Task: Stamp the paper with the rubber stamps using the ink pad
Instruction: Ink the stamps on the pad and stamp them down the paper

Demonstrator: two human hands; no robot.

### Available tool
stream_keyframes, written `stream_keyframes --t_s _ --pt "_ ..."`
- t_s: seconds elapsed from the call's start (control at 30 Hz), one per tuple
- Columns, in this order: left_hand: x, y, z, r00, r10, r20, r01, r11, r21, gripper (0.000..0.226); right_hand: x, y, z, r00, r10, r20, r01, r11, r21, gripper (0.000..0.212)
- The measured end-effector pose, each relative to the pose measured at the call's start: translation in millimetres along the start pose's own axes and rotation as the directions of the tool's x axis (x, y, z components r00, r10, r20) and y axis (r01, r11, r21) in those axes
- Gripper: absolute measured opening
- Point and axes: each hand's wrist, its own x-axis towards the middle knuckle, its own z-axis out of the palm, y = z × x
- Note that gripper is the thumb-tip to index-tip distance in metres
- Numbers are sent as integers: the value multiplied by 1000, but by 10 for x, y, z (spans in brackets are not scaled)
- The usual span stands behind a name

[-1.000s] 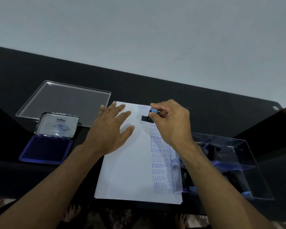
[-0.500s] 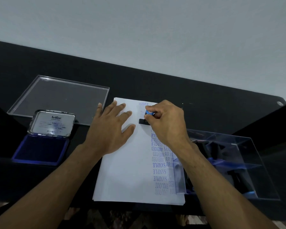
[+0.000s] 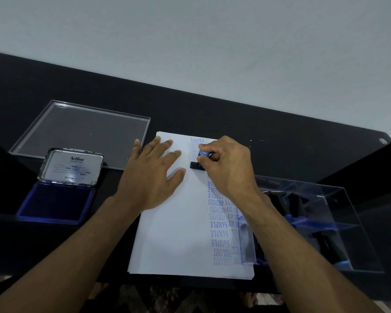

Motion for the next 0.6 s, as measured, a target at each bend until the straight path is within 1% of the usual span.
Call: stream_keyframes --t_s 0.17,0.4,0.6 --pt "-2 3 0 1000 0 0 0 1000 -7 68 17 -22 4 999 -8 32 9 1000 -16 28" --pt "-6 8 -11 1000 0 -3 0 1000 -11 68 46 -17 15 999 -23 28 25 998 -55 24" --pt "-11 8 -4 1000 2 -13 -2 1000 -12 63 66 -29 15 999 -29 32 32 994 -102 18"
